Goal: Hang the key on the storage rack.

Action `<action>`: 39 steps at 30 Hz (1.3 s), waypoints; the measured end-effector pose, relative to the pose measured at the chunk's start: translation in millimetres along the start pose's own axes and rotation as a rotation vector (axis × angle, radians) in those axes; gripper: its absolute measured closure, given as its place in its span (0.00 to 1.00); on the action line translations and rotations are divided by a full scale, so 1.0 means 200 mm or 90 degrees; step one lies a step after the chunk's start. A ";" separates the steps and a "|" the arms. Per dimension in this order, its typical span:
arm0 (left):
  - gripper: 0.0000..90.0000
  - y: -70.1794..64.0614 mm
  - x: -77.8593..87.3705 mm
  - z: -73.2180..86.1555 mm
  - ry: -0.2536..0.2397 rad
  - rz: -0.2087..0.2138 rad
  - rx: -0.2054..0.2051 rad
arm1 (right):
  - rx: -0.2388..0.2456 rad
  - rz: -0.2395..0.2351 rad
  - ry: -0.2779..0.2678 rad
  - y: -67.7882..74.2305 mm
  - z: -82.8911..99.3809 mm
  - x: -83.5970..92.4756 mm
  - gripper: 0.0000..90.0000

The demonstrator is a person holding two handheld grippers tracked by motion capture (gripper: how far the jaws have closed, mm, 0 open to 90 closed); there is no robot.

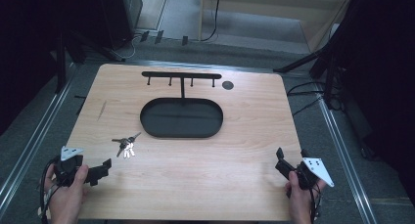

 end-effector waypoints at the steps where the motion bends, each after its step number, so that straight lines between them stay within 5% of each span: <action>1: 0.00 -0.01 0.01 -0.02 0.014 0.000 -0.009 | 0.000 0.000 0.000 0.00 0.00 0.00 0.12; 5: 0.00 -0.05 0.01 -0.10 0.075 -0.004 -0.027 | -0.003 0.001 0.002 0.00 0.00 0.00 0.12; 8: 0.00 -0.08 0.00 -0.16 0.148 -0.013 -0.025 | 0.000 -0.001 0.002 0.00 0.00 0.00 0.13; 11: 0.00 -0.10 -0.01 -0.20 0.189 -0.038 -0.041 | 0.006 -0.001 0.002 0.00 0.00 0.00 0.13; 16: 0.00 -0.13 -0.09 -0.24 0.263 -0.026 -0.027 | 0.008 -0.001 0.005 0.00 0.00 0.00 0.13; 20: 0.00 -0.18 -0.15 -0.27 0.326 -0.048 -0.040 | 0.008 0.001 0.007 0.01 0.00 -0.01 0.13; 24: 0.00 -0.24 -0.14 -0.35 0.306 -0.003 -0.016 | 0.012 0.001 0.007 0.01 0.00 -0.01 0.13; 27: 0.04 -0.23 -0.17 -0.37 0.322 -0.032 -0.003 | 0.009 0.001 0.008 0.01 0.00 -0.01 0.13; 39: 0.18 -0.28 -0.25 -0.41 0.361 -0.022 0.017 | 0.009 -0.003 0.011 0.01 0.00 -0.01 0.13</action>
Point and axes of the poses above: each handheld gripper's, and its own axes: x roughly backward along the jaws, z roughly out of its underside, y roughly to its left, the point moved 3 cm from there along -x, roughly forward along the jaws, and after that the axes turned 14 degrees about y, right-handed, at the moved point
